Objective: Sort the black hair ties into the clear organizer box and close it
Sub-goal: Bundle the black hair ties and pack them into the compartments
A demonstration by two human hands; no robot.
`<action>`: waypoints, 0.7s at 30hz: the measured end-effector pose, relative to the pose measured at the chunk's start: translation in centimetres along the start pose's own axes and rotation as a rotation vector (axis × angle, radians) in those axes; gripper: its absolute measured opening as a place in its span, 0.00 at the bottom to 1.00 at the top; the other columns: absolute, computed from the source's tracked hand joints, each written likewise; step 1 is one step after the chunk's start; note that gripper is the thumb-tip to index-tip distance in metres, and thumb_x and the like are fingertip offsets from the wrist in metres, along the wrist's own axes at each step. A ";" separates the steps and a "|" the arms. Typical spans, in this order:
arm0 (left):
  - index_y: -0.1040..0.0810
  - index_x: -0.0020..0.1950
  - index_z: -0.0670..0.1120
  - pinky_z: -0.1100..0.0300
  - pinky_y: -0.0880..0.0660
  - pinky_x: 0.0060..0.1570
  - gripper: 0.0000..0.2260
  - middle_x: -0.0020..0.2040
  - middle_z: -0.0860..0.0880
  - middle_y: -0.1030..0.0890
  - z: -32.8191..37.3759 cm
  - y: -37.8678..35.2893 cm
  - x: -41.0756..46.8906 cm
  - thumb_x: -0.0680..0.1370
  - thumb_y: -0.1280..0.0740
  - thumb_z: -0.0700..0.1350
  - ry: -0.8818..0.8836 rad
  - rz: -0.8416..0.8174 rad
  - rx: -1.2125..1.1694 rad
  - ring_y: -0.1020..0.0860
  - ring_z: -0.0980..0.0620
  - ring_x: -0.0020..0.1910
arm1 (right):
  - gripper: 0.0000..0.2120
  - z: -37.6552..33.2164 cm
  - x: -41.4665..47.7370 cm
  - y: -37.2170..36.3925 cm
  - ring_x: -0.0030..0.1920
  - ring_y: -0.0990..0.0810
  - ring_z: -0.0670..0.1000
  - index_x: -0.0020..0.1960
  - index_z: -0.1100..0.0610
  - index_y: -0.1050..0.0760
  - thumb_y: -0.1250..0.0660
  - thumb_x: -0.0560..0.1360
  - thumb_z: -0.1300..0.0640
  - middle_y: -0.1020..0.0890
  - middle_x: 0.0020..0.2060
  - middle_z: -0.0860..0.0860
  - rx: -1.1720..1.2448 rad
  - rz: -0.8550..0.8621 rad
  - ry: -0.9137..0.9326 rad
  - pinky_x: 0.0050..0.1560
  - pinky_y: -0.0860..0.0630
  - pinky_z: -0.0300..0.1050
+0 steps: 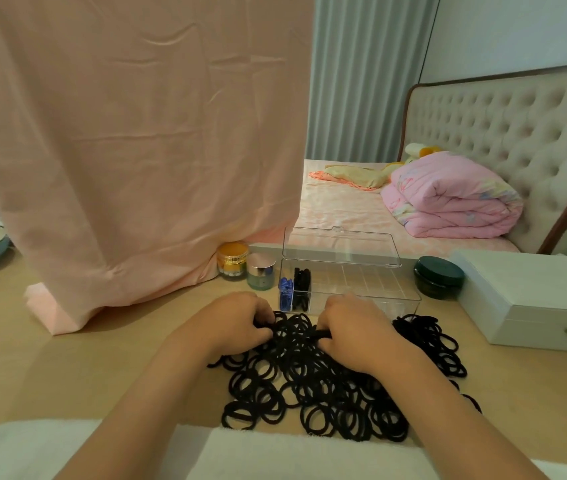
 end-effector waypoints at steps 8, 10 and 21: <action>0.20 0.59 0.56 0.61 0.28 0.56 0.12 0.55 0.56 0.23 -0.3 -0.3 0.1 0.76 0.29 0.54 0.007 0.047 -0.010 0.27 0.56 0.56 | 0.03 1.9 -1.0 3.0 0.48 0.18 0.48 0.47 0.45 0.19 0.30 0.74 0.51 0.17 0.45 0.44 0.578 0.045 -0.095 0.47 0.21 0.42; 0.19 0.51 0.58 0.62 0.30 0.52 0.04 0.50 0.58 0.23 -0.1 -0.2 0.2 0.77 0.29 0.52 0.006 0.085 -0.015 0.26 0.57 0.53 | 0.04 2.1 -1.1 3.0 0.45 0.17 0.50 0.46 0.45 0.20 0.29 0.73 0.54 0.16 0.42 0.46 0.647 0.032 -0.110 0.45 0.19 0.44; 0.23 0.51 0.53 0.67 0.30 0.40 0.05 0.41 0.55 0.21 0.5 0.6 -0.2 0.79 0.33 0.42 -0.002 0.139 -0.622 0.23 0.62 0.37 | 0.07 1.9 -1.3 2.6 0.48 0.14 0.54 0.48 0.51 0.17 0.32 0.76 0.60 0.13 0.45 0.52 0.924 -0.046 -0.173 0.54 0.17 0.55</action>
Point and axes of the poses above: each hand's wrist, its own x-axis towards the middle knuckle, its own y-axis out of the back of the hand, z = x × y, the point moved 6 cm from there along x, towards the middle knuckle
